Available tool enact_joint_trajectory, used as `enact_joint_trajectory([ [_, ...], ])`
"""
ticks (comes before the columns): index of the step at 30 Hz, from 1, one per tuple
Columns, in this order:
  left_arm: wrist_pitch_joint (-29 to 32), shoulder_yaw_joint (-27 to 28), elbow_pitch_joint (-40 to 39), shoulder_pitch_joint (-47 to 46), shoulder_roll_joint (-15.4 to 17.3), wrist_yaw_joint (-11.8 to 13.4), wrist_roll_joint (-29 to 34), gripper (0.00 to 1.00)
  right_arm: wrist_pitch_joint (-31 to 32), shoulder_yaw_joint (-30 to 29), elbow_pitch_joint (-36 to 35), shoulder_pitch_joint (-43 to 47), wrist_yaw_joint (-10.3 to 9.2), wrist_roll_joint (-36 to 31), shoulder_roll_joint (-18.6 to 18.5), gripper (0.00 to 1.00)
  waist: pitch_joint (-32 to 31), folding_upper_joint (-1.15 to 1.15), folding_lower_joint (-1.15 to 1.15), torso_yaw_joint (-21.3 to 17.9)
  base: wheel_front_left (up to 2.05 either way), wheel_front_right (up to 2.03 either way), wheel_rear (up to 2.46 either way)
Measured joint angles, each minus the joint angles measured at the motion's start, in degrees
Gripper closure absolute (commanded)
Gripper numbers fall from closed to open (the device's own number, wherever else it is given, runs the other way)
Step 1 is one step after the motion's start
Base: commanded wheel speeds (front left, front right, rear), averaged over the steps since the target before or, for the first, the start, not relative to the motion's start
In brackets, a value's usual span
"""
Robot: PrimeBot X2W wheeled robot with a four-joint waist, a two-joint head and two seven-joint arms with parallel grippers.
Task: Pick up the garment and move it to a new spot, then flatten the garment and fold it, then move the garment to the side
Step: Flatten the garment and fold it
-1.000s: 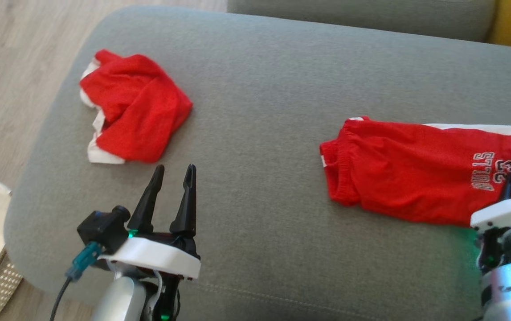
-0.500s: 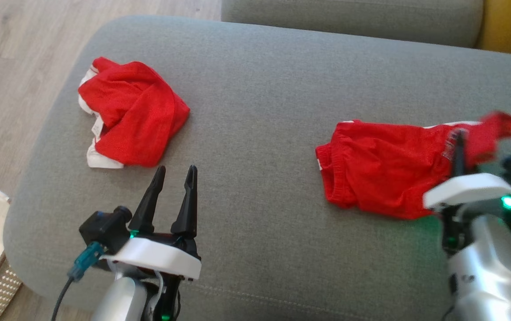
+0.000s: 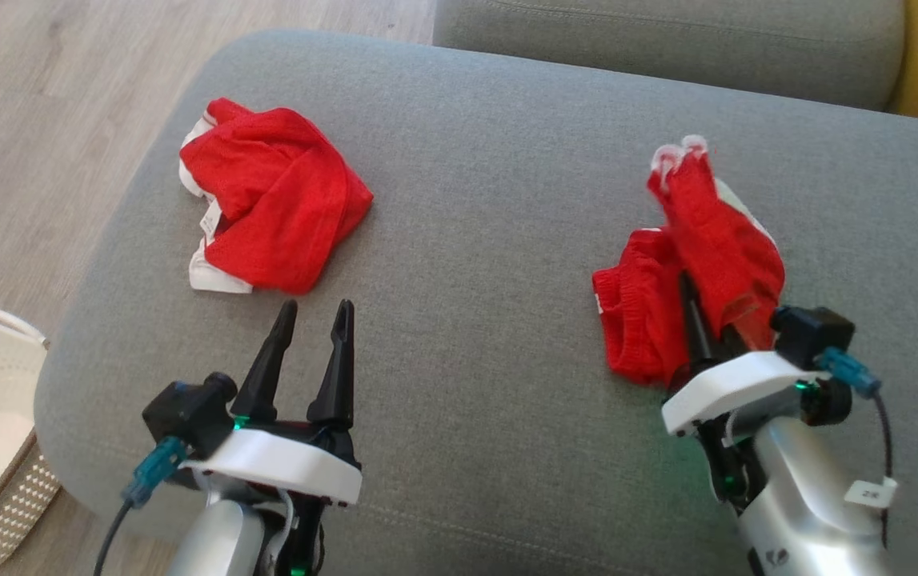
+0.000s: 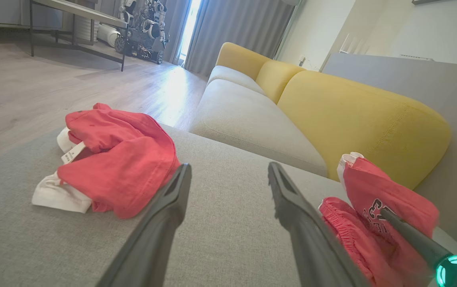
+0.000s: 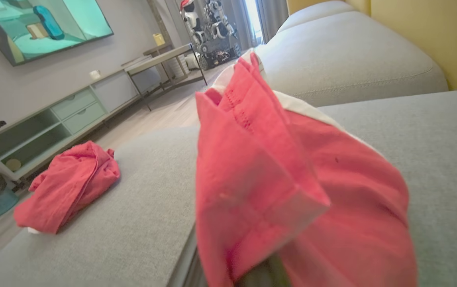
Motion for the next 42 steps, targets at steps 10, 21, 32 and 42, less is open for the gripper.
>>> enact_joint_trajectory([
  [10, 0.0, -0.03, -0.07, 0.66, 0.0, 0.1, -0.12, 0.0, 1.31, 4.47, 2.46, -0.04, 0.0, -0.19, -0.04, 0.0, 0.86, 0.0, 0.0, 1.07, 0.0, 0.0, 0.0],
  [21, 0.0, -0.2, -0.14, 0.64, 0.0, 0.12, -0.68, 0.0, 4.61, 12.74, 4.49, -0.06, 0.0, 2.74, -0.04, 0.0, 1.57, 0.0, 0.0, 1.18, 0.0, 0.0, 0.0],
  [32, 0.0, 0.15, -0.45, 0.64, 0.0, 0.57, -0.68, 0.0, 2.97, 14.37, 2.93, -1.7, 0.0, 4.42, -0.31, 0.0, 1.61, 0.0, 0.0, -0.95, 0.0, 0.0, 0.0],
  [42, -0.01, 1.7, -2.96, 0.65, 0.0, -0.08, -1.4, 0.0, 0.2, 4.3, -6.66, 0.99, 0.0, -2.16, -4.38, 0.0, -0.17, 0.0, 0.0, -6.24, 0.0, 0.0, 0.0],
])
